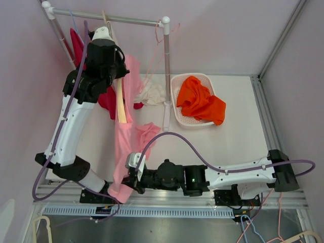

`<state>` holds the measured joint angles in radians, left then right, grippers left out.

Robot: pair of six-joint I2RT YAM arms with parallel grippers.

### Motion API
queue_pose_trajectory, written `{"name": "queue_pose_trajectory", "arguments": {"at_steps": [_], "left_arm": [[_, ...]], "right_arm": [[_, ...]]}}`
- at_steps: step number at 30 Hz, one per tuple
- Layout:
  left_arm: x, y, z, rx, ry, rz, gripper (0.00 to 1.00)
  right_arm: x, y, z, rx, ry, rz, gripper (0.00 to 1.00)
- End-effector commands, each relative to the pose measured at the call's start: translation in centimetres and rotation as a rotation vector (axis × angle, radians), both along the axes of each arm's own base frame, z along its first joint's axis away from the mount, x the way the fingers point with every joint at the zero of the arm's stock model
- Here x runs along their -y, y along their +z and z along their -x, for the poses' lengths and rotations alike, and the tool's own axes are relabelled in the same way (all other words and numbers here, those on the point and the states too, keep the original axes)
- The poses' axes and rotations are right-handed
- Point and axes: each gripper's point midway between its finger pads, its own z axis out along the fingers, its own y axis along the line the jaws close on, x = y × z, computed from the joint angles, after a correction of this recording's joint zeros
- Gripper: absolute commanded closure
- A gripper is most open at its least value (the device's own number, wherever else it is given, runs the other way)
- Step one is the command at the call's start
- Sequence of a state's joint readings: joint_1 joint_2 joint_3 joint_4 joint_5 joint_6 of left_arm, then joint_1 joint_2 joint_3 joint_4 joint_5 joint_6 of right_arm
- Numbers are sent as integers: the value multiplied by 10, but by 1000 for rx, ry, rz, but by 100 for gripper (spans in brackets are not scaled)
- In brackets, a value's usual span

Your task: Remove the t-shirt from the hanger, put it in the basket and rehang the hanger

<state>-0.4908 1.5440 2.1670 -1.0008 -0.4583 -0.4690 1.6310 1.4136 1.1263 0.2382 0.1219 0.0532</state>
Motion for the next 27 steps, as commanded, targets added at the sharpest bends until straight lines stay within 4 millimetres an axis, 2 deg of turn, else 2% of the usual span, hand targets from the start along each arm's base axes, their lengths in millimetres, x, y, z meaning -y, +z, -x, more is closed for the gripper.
{"name": "queue_pose_trajectory", "arguments": {"at_steps": [1,3,4,5,6,7,8,9,10,11,12,14,15,16,17,18,19,20,23,24,25,26,27], "left_arm": [[2,68,4,181,-55,92,99],[12,63,20,138,-144,109,99],[19,61,38,114,-219,133,99],[21,59,51,100,-253,143,99],[25,44,61,56,-290,131,99],[16,57,89,99,-322,154,99],[20,58,107,103,-387,169,99],[22,32,113,42,-416,140,99],[11,40,139,79,-440,147,99],[14,28,153,46,-491,150,99],[13,13,163,15,-514,137,99],[3,-2,194,0,-543,140,99],[-3,-7,204,5,-542,140,99],[-6,-31,206,-41,-528,126,99],[-13,-31,212,-15,-517,126,99],[-31,-23,226,55,-466,128,99],[-40,-23,228,79,-427,122,100],[-47,-17,234,110,-413,125,99],[-37,3,263,156,-545,150,99],[-30,2,270,132,-609,146,99],[-15,0,286,110,-730,172,99],[-6,-14,291,58,-786,179,99],[-4,-11,303,97,-834,204,99]], "right_arm": [[8,-52,8,-52,-28,117,100],[12,-57,-15,-61,-115,127,100],[14,-56,-25,-65,-149,130,100],[16,-56,-46,-68,-199,134,100],[21,-52,-60,-74,-248,141,100],[25,-52,-73,-80,-292,148,100],[30,-50,-85,-88,-324,149,100],[39,-52,-108,-97,-379,166,100],[46,-46,-121,-112,-424,153,100],[53,-44,-133,-118,-461,151,100],[64,-44,-154,-127,-516,151,100],[81,-36,-180,-158,-616,123,100],[92,-46,-191,-170,-660,164,100],[107,-49,-216,-193,-734,171,100],[115,-55,-227,-241,-781,176,100],[123,-66,-235,-263,-803,210,100],[134,-75,-250,-290,-840,229,100],[137,-88,-254,-313,-857,261,100],[138,-91,-256,-321,-862,241,100],[140,-84,-258,-320,-876,206,100],[143,-80,-260,-317,-895,191,100],[149,-76,-267,-317,-934,183,100],[158,-72,-277,-316,-1005,187,100]]}}
